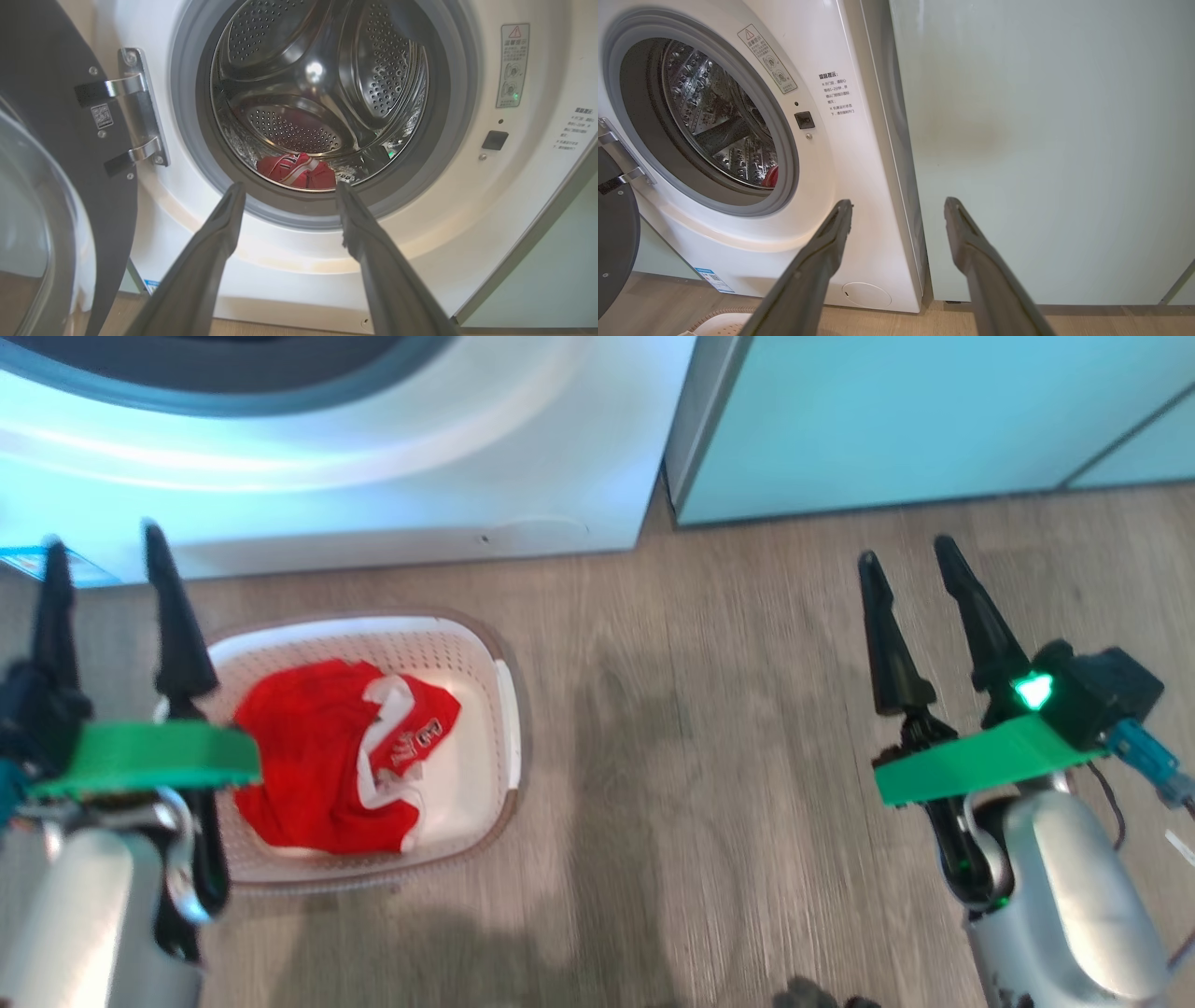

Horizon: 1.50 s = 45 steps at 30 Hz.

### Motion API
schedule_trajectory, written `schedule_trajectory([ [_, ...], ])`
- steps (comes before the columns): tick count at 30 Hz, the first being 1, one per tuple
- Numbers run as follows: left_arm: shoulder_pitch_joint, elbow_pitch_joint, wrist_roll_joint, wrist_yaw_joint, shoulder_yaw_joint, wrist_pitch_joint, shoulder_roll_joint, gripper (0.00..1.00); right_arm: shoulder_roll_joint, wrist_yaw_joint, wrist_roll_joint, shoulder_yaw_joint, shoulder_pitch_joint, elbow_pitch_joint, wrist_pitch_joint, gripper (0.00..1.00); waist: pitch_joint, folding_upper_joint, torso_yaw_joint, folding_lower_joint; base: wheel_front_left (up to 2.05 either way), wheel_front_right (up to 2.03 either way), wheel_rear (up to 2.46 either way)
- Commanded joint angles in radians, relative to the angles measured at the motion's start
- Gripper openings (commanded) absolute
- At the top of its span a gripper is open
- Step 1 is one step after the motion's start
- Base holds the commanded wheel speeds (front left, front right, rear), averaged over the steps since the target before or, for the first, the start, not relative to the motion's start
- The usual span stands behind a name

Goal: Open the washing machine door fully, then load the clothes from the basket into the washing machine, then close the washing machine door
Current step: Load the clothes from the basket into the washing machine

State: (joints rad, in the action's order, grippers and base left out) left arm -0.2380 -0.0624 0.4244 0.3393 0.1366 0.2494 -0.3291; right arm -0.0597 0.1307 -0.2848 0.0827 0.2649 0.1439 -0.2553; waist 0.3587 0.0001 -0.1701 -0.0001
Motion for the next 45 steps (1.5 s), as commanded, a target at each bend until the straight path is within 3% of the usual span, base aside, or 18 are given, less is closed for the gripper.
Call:
schedule_trajectory([
  [1, 0.008, -0.044, -0.012, 0.008, -0.033, 0.011, -0.005, 1.00, -0.009, 0.000, 0.007, 0.011, -0.019, -0.027, -0.003, 1.00, -0.040, -0.0001, 0.021, 0.0001, 0.00, 0.00, 0.00],
  [22, 0.177, 0.019, -0.066, -0.041, 0.054, 0.010, 0.034, 1.00, -0.013, 0.000, 0.031, -0.044, -0.158, -0.061, 0.072, 1.00, -0.237, -0.0001, 0.069, 0.0001, 0.00, 0.00, 0.00],
  [45, 0.189, 0.036, -0.060, -0.014, 0.058, -0.011, 0.024, 1.00, 0.000, 0.000, 0.038, -0.054, -0.196, -0.095, 0.096, 1.00, -0.272, -0.0001, 0.081, 0.0001, 0.00, 0.00, 0.00],
])
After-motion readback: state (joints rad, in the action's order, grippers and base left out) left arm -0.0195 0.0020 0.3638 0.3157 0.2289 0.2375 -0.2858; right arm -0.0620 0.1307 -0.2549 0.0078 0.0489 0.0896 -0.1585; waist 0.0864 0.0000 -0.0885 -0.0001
